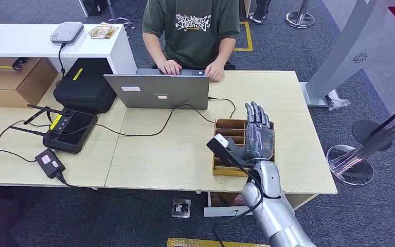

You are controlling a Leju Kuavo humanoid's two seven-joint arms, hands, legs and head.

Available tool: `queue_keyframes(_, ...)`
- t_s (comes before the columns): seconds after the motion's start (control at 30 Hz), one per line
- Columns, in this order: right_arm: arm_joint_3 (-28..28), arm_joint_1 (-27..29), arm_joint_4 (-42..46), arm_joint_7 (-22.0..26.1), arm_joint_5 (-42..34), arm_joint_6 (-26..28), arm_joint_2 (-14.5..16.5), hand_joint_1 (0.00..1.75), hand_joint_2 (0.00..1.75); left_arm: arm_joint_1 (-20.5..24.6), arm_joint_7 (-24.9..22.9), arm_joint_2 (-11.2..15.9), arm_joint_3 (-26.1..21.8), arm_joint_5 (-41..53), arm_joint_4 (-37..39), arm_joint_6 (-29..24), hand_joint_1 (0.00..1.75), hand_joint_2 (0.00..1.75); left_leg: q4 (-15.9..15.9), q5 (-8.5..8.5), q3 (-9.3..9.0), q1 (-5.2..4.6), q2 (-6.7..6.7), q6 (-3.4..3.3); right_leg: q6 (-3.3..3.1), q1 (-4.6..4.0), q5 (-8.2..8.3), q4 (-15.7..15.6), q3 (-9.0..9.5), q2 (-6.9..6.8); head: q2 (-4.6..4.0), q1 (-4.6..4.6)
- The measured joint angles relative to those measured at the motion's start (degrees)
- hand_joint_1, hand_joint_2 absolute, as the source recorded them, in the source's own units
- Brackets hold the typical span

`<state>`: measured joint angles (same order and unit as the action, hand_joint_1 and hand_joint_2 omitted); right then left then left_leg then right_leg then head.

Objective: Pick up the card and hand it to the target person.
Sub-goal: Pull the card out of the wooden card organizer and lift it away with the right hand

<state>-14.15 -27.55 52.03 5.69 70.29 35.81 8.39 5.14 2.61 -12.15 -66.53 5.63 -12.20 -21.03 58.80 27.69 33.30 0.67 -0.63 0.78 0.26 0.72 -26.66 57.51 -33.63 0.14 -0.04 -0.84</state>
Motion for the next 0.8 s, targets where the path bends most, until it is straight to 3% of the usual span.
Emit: queue_keyframes(0.8,0.54,-4.78,-7.07,1.72,-1.04,1.05,1.27,0.00,1.75,0.09,0.08,-0.02,0.00,-0.78,0.00,-1.50,0.00,0.00,0.00,0.00,0.00,0.00,0.00,0.00,0.00,0.00,0.00,0.01,0.01,0.00,0.00,0.00)
